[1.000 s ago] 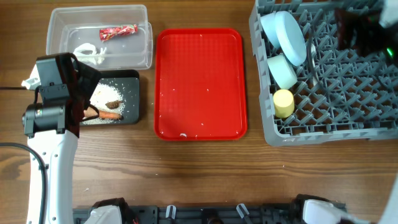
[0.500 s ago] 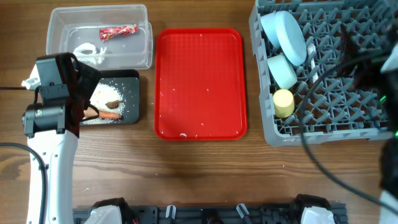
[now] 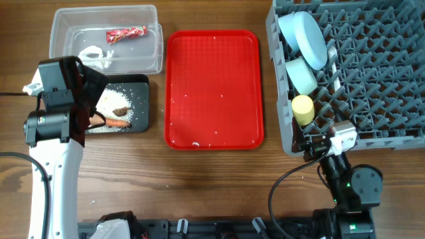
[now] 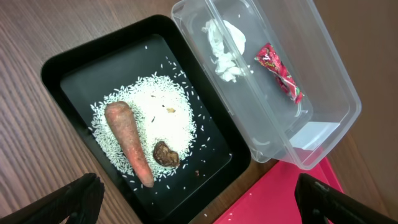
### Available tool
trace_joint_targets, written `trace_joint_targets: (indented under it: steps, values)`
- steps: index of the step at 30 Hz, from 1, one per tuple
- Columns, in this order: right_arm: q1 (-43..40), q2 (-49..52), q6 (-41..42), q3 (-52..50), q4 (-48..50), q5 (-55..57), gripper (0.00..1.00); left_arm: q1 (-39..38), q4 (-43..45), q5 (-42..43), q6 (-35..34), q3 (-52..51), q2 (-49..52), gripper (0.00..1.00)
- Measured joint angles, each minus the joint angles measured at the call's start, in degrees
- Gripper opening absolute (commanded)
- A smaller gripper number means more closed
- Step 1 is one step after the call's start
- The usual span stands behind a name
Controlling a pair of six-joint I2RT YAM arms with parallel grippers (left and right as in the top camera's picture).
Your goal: Sort waste into correct bins and load items into the dishwasher rack
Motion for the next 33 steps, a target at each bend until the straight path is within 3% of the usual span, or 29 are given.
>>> trace_joint_targets:
  steps: [15, 33]
  values:
    - [0.0, -11.2, 0.2, -10.1, 0.1, 0.0, 1.0, 0.0, 0.0, 0.0, 0.0, 0.0, 0.0, 1.0]
    - [0.0, -11.6, 0.2, -10.2, 0.1, 0.0, 1.0, 0.0, 0.0, 0.0, 0.0, 0.0, 0.0, 1.0]
